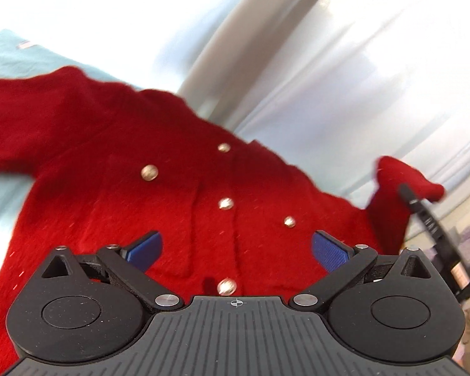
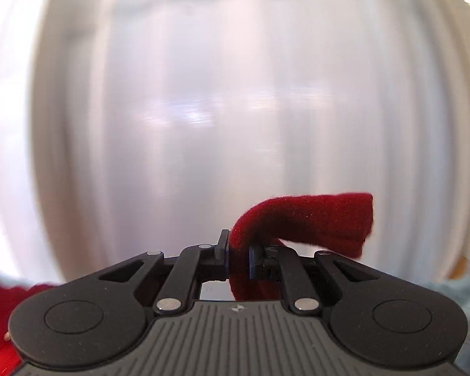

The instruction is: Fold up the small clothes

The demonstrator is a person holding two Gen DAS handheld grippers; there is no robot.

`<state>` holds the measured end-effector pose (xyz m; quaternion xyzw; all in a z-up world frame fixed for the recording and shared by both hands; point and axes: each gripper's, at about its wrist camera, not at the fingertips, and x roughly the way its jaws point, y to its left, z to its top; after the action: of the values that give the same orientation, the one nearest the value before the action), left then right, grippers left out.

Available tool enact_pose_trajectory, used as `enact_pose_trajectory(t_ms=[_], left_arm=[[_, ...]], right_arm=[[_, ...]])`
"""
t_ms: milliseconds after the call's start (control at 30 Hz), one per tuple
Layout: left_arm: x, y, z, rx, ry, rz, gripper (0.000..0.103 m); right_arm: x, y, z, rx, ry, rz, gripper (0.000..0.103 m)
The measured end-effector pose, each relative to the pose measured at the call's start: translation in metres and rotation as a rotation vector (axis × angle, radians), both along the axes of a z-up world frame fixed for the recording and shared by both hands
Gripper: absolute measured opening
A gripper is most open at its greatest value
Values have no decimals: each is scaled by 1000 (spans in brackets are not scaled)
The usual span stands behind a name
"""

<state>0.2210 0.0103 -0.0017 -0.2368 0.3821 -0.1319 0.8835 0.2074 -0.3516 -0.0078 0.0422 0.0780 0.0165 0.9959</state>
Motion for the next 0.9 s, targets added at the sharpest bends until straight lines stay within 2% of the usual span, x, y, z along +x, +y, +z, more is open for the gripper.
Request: enact_pose_trajectory(t_ms=[33,67,100,167,267,400,433,533,600,667,700,733,767,800,833,900], left_arm=[[10,-2,0,-23,-12,-30,103],[21,-5,-3,-49,-15,-57,103],[32,-6,-7,-75,-10,-86,103],[53,-9,-19,-99,34,-105,103],[79,-9,-40,-126,89,-116,103],[111,-3,-60,-270,160,-64,101],[118,-3,-65,-297,172,-67,97],[131,-13,-75,-274,227,-98,84],[136,-20,-81,-250,255,-113,80],[139,-23,-84,-226,236,-109,80],[140,-23,-85,-220,225,-110,76],[141,-23,-84,-215,222,-104,65],[146,-22,-86,-218,222,-99,58],[149,-22,-87,-240,232,-108,41],[152,-22,-89,-264,252,-119,30],[160,-29,-92,-253,270,-139,29]], right_arm=[[0,21,-1,-24,49,105,37],[2,44,-6,-40,132,219,46],[0,62,-13,-44,183,291,51],[-12,89,-30,-46,240,348,51],[-19,88,-49,-2,301,315,51],[-36,68,-63,59,328,237,51],[-36,62,-65,69,328,223,51],[-40,44,-60,110,328,183,51],[-43,36,-60,149,329,160,51],[-51,25,-56,194,330,151,51],[-53,22,-56,213,328,151,51],[-56,17,-54,232,326,150,51],[-57,15,-54,244,327,147,51],[-59,13,-55,255,327,144,51],[-58,12,-56,267,327,144,51],[-57,9,-59,291,340,140,50]])
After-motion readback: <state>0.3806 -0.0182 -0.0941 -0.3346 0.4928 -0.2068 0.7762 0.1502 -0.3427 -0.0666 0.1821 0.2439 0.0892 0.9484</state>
